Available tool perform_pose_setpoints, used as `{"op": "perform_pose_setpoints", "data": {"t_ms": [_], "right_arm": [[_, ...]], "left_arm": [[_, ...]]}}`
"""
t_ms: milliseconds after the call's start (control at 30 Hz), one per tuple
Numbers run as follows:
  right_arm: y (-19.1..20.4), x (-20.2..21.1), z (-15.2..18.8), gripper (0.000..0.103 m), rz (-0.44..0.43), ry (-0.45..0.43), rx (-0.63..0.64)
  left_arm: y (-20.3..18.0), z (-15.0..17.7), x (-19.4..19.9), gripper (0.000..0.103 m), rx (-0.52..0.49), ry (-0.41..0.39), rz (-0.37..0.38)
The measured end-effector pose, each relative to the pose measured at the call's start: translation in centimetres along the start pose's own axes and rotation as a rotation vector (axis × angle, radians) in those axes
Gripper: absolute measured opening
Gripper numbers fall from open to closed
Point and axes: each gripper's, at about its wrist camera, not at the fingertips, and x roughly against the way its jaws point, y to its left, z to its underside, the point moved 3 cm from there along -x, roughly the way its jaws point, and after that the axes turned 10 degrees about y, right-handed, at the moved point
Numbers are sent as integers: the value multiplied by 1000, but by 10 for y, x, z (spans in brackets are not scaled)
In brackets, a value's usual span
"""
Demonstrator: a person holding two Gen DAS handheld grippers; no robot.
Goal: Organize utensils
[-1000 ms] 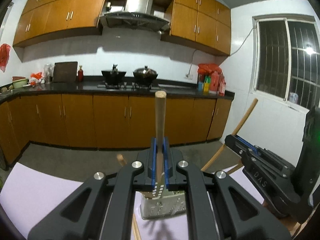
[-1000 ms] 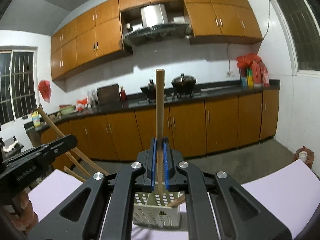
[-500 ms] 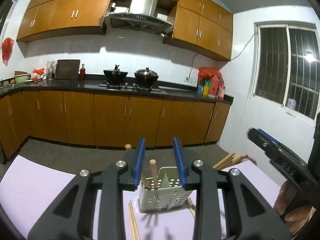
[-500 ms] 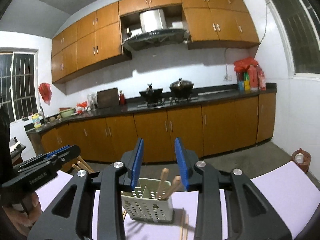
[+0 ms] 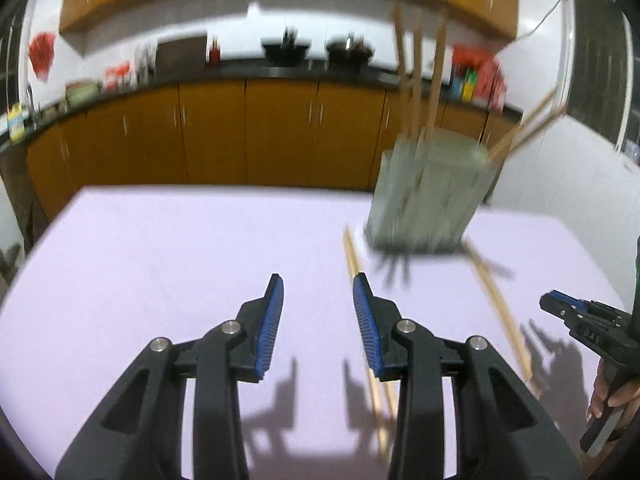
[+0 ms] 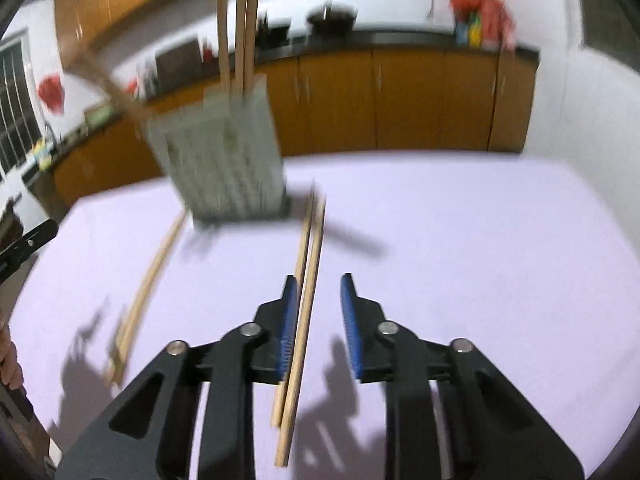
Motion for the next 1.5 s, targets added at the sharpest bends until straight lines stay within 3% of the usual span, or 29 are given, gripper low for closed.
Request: {"op": "perform_pose_setpoints", "data": {"t_ms": [167,233,333,433,600,800,1133,1367,1500], "right_arm": [[5,-29,11,15,8,76,1],[6,-30,12,14,4,77,6],[6,-29,17,8,51,76,39],[-9,-23,17,8,109,63,-4],[-24,-15,21,8,110,59,-32],[-25,-15,24,8,113,53,-21],[-19,-18,24,8,118,55,8],[-24,-19,20,8,121,51,-11],[-22,-19,21,8,123,52,-1]], "left_arm": [[2,26,-30,35,21,86,17],[1,32,-36,35,19,106,22],[-5,37,-40,32,9,123,37],[-12,34,-45,26,-2,142,54],[-20,41,-53,20,-31,178,66],[-29,44,-53,20,-48,184,96],[-39,43,-61,8,-96,205,-18],[2,39,-60,8,2,206,-81],[13,42,-55,9,11,202,-80]]}}
